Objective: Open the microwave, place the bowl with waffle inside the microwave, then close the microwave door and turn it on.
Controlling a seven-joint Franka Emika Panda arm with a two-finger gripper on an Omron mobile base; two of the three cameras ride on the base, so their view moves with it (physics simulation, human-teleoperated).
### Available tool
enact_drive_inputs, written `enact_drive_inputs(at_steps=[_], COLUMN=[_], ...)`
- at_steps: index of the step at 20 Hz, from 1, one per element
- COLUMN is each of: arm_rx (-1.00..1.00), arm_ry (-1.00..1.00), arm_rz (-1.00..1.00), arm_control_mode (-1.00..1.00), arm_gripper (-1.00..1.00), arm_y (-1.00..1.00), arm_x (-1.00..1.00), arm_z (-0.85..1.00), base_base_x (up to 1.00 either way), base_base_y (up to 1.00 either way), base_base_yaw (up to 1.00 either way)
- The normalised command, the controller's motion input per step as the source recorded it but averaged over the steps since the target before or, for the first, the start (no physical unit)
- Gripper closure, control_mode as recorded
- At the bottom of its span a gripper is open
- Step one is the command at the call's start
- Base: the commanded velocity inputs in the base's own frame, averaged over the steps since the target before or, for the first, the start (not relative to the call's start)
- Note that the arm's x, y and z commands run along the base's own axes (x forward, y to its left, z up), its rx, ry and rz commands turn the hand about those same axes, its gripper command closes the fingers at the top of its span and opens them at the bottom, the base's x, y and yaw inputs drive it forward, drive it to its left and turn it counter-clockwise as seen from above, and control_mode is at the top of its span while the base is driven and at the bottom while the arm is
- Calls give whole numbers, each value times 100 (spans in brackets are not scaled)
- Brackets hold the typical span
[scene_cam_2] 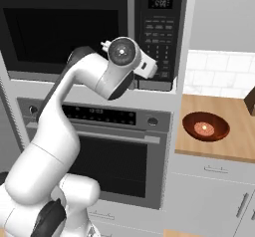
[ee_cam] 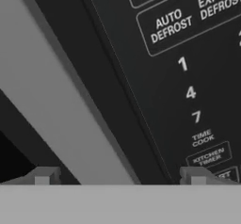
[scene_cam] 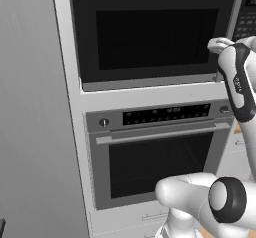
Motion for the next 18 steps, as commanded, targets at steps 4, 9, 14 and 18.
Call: enact_drive_inputs(at_steps=[4, 9, 14, 18], arm_rx=[11, 5, 5, 2], arm_ry=[0, 2, 0, 0], arm_rz=[-1, 0, 0, -11], arm_control_mode=[-100, -100, -100, -100], arm_gripper=[-100, 100, 100, 100], arm_y=[-10, 0, 0, -11], arm_x=[51, 45, 10, -70], arm_z=[-3, -13, 0, 8], base_base_x=[0, 0, 0, 0], base_base_y=[0, 0, 0, 0], base_base_yaw=[0, 0, 0, 0])
